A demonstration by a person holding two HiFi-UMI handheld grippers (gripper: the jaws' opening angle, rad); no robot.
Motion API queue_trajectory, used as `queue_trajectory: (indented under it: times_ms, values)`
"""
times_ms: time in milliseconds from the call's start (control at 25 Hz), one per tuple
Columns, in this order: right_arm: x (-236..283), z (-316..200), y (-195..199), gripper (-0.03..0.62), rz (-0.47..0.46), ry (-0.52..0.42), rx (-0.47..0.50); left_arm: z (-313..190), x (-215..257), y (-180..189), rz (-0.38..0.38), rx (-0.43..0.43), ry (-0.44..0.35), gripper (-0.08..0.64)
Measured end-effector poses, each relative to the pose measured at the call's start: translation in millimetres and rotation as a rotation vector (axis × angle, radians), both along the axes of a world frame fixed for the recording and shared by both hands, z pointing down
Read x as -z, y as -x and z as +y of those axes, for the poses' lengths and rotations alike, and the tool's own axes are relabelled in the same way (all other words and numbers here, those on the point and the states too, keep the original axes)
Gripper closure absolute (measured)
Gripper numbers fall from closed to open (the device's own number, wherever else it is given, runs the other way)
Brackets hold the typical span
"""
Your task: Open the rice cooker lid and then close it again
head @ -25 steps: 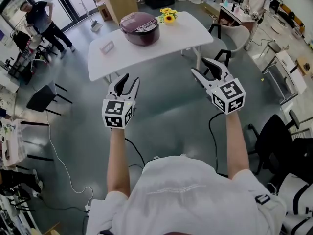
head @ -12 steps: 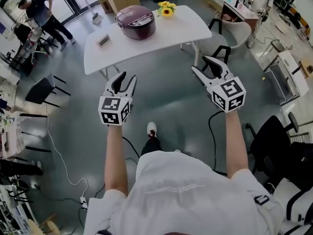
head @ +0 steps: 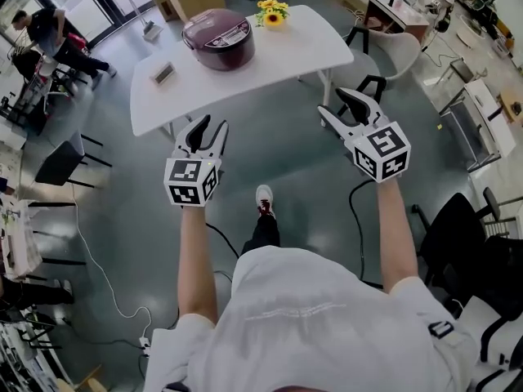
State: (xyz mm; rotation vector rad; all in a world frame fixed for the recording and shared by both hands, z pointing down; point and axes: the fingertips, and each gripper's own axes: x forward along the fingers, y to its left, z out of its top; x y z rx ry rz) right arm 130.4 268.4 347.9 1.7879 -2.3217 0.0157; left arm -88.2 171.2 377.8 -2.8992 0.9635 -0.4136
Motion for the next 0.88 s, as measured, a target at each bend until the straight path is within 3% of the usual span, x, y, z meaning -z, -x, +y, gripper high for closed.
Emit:
queue_trajectory:
  times_ms: [640, 880]
  values:
    - [-7.6, -211.6, -22.5, 0.365, -0.063, 0.077, 0.006, -228.1, -26.9, -39.9, 0.02, -0.053, 0.078, 0.388]
    - [-10.0, -289.0, -21.7, 0.372, -0.013, 0.131, 0.019, -301.5, -37.0, -39.3, 0.024, -0.052, 0.105, 0.388]
